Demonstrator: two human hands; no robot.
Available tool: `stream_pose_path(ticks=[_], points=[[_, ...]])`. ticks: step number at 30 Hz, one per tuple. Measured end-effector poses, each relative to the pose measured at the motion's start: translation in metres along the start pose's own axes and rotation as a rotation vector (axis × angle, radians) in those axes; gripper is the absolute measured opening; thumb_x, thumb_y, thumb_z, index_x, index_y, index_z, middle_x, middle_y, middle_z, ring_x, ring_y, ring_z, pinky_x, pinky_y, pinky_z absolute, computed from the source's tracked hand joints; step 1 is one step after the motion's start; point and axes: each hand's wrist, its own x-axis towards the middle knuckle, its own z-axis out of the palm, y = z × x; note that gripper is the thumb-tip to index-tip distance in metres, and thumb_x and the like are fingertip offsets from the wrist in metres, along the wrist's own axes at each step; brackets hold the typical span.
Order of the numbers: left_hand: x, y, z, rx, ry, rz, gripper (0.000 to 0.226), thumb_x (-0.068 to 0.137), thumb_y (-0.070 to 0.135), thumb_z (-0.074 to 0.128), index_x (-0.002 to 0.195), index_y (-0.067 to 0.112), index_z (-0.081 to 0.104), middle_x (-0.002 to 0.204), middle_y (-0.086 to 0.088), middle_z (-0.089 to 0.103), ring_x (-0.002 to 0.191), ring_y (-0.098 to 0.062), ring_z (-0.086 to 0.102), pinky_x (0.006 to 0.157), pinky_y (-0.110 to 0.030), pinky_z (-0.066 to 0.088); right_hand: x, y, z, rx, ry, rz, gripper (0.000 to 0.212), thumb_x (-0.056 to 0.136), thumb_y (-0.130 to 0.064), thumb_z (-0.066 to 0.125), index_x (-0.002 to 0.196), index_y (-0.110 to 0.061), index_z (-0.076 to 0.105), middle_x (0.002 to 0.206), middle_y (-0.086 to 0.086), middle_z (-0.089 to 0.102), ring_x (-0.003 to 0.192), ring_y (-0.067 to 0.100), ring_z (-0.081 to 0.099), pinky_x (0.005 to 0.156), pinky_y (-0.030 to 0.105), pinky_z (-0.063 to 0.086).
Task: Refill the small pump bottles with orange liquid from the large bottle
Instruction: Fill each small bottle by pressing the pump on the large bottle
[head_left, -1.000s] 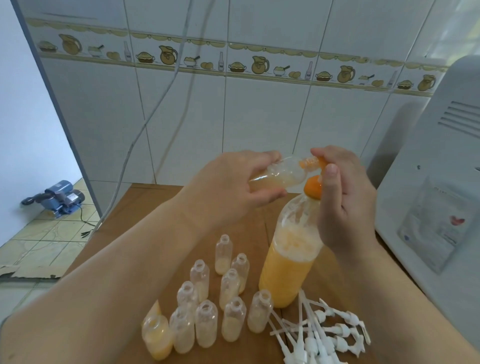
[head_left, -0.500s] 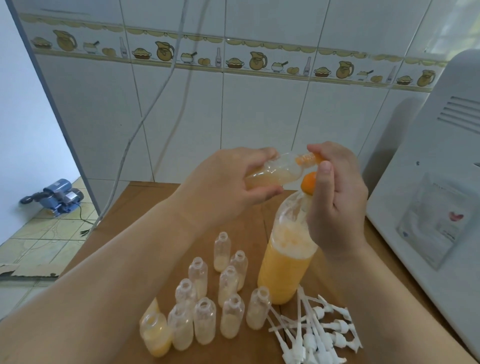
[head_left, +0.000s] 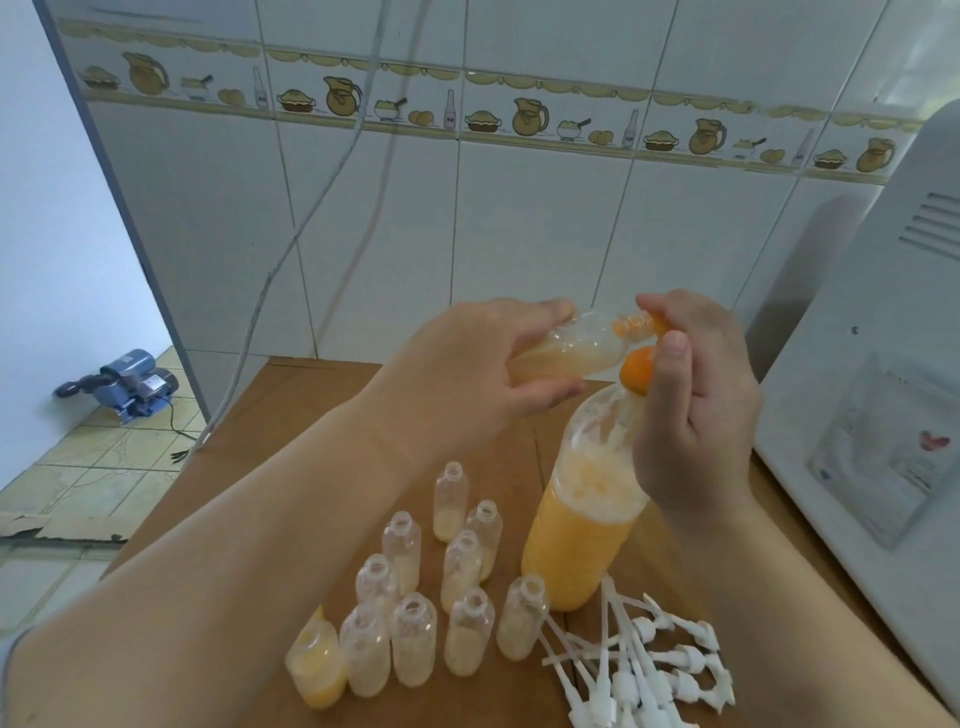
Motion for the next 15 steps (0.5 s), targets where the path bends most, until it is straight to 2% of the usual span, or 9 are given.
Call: stream_pose_path(ticks=[5, 9, 12, 14, 15], points=[[-0.004, -0.006, 0.009, 0.011, -0.046, -0.047, 0.057, 0.085, 0.045, 0.062, 0.136, 0.025, 0.048, 0.119, 0.010, 0.060, 0.097, -0.002, 0.053, 0.088, -0.022, 0.044, -0.008, 0.009, 0.011, -0.024, -0.008, -0.007, 0.038, 0.095, -0.017, 0.032, 0.107, 0.003, 0.062, 0.102, 0.009, 0.061, 0.102, 0.009, 0.051, 0.091, 0.011, 0.036], [-0.001, -0.007, 0.000, 0.042, -0.001, -0.038, 0.058, 0.084, 0.049, 0.061, 0.136, 0.025, 0.048, 0.118, 0.012, 0.060, 0.092, 0.001, 0.050, 0.085, -0.019, 0.043, 0.002, 0.001, 0.008, -0.015, -0.054, -0.002, 0.043, 0.097, -0.024, 0.029, 0.112, -0.002, 0.062, 0.105, 0.000, 0.058, 0.105, 0.010, 0.053, 0.092, 0.014, 0.039], [0.000, -0.004, -0.001, 0.040, 0.014, -0.017, 0.056, 0.084, 0.048, 0.061, 0.135, 0.026, 0.048, 0.113, 0.013, 0.059, 0.087, 0.002, 0.049, 0.080, -0.017, 0.043, 0.004, -0.002, 0.006, -0.025, -0.016, -0.033, 0.042, 0.097, -0.023, 0.029, 0.111, -0.001, 0.061, 0.106, -0.003, 0.054, 0.104, 0.006, 0.050, 0.092, 0.011, 0.036], [-0.001, -0.002, 0.004, 0.024, -0.001, -0.013, 0.055, 0.085, 0.046, 0.062, 0.134, 0.026, 0.049, 0.112, 0.012, 0.060, 0.088, 0.000, 0.051, 0.081, -0.019, 0.044, -0.001, 0.002, 0.007, -0.028, 0.016, -0.052, 0.039, 0.096, -0.019, 0.031, 0.108, 0.002, 0.062, 0.104, -0.003, 0.053, 0.102, 0.008, 0.050, 0.094, 0.021, 0.042], [-0.001, -0.002, 0.006, 0.027, -0.012, -0.016, 0.054, 0.085, 0.046, 0.062, 0.134, 0.026, 0.049, 0.112, 0.012, 0.060, 0.090, -0.002, 0.052, 0.083, -0.021, 0.044, -0.004, 0.004, 0.008, -0.028, 0.022, -0.055, 0.038, 0.096, -0.018, 0.032, 0.107, 0.002, 0.062, 0.104, -0.003, 0.053, 0.102, 0.010, 0.052, 0.095, 0.032, 0.045]])
